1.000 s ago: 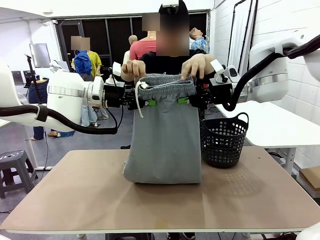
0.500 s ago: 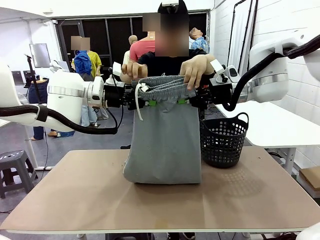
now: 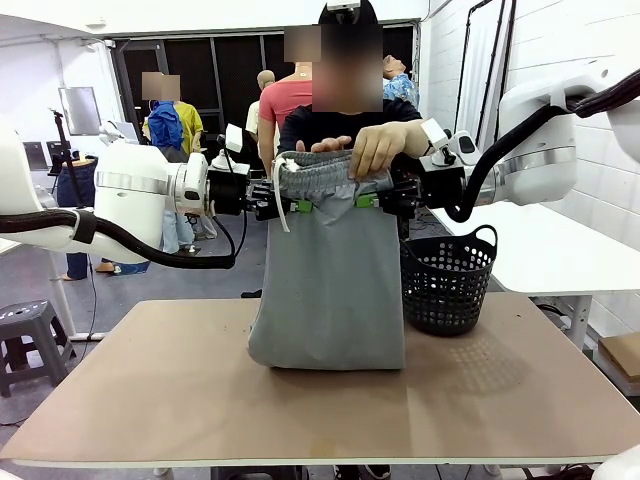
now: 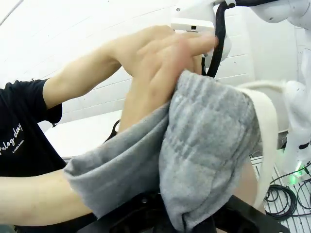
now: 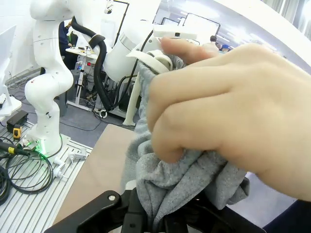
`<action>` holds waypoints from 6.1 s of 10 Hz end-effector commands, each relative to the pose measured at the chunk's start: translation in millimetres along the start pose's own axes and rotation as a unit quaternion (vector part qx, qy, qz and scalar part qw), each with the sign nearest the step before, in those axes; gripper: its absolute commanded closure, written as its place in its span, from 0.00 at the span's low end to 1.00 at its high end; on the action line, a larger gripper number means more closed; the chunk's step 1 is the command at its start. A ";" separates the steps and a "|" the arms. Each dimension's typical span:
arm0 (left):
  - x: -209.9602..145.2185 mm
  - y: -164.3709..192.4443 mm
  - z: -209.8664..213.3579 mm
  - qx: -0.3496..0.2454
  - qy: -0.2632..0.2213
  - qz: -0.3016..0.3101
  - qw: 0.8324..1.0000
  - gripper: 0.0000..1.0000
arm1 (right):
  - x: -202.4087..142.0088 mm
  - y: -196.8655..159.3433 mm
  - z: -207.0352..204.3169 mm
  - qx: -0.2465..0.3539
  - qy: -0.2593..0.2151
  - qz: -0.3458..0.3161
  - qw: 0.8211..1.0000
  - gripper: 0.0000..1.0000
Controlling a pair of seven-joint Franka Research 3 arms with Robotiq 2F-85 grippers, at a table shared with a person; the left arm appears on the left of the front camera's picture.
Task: Fold the training pants.
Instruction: Release the ends of the Training pants and then grab the overlapped ends.
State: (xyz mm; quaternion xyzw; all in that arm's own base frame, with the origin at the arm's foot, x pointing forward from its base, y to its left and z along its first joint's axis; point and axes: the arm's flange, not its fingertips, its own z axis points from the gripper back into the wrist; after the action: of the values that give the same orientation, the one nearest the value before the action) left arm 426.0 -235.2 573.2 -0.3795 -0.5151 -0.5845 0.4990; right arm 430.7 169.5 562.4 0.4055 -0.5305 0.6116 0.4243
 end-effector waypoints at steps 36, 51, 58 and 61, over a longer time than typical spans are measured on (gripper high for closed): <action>1.7 0.1 1.8 0.002 0.005 -0.003 1.000 0.98 | 0.0 -3.4 2.2 -0.009 -0.003 -0.002 1.000 0.91; -4.5 -15.6 23.6 0.043 -0.004 0.023 0.999 0.00 | -4.4 -7.6 -0.6 -0.021 -0.001 -0.057 0.998 0.00; -14.7 -21.1 41.1 0.077 0.004 0.042 0.996 0.00 | -2.4 5.0 24.6 -0.051 0.028 -0.050 0.997 0.00; -20.0 -27.2 43.5 0.089 0.006 0.050 0.995 0.00 | -6.1 12.0 29.9 -0.072 0.044 -0.047 0.995 0.00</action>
State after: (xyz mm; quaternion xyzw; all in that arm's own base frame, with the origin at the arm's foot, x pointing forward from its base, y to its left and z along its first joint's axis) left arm 407.6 -189.3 557.7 -0.3554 -0.5329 -0.5344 0.5515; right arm 428.8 138.2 562.1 0.3817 -0.5338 0.5699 0.4946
